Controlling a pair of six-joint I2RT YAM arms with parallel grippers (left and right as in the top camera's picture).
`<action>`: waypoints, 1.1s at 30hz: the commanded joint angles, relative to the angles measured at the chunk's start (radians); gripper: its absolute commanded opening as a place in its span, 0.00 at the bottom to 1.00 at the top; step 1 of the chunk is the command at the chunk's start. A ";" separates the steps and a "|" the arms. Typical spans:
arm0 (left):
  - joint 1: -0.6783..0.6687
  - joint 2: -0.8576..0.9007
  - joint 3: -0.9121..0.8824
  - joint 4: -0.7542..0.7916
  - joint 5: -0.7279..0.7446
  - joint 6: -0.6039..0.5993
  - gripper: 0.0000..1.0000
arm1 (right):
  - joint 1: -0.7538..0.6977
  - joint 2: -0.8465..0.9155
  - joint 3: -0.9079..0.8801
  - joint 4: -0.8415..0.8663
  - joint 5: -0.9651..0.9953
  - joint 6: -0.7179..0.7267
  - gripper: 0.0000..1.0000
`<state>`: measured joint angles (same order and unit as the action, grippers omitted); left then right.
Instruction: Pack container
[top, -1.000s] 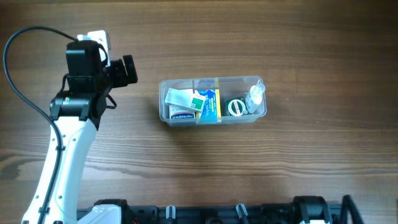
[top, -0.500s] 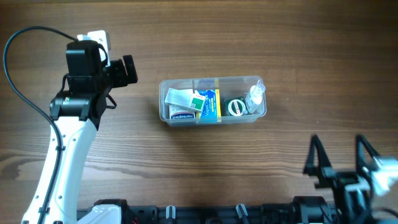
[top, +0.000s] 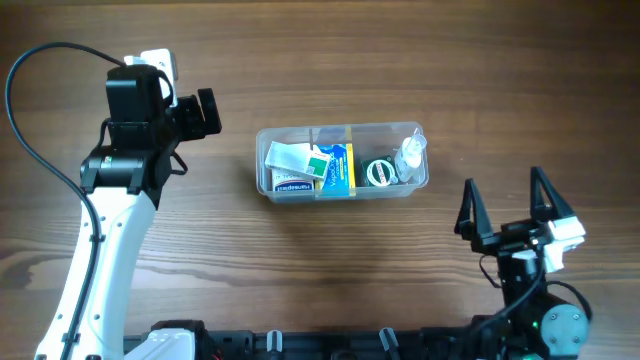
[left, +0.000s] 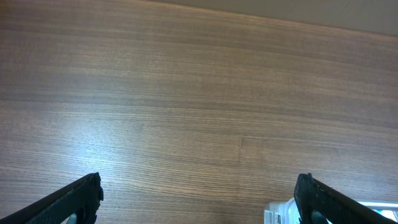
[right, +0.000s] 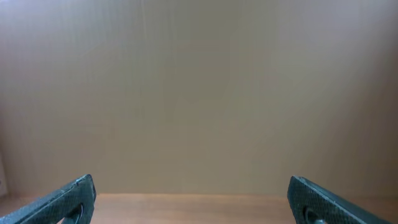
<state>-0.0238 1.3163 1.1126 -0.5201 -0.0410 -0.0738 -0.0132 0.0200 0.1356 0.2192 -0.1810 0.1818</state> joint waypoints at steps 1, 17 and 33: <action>0.005 -0.004 0.011 0.002 -0.013 -0.017 1.00 | 0.003 -0.017 -0.068 0.035 -0.023 -0.003 1.00; 0.005 -0.004 0.011 0.002 -0.013 -0.017 1.00 | 0.003 -0.017 -0.130 -0.046 -0.031 -0.130 1.00; 0.005 -0.004 0.011 0.002 -0.013 -0.017 1.00 | 0.003 -0.015 -0.130 -0.202 -0.027 -0.129 1.00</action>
<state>-0.0238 1.3163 1.1126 -0.5201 -0.0410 -0.0738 -0.0132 0.0154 0.0063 0.0143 -0.1917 0.0689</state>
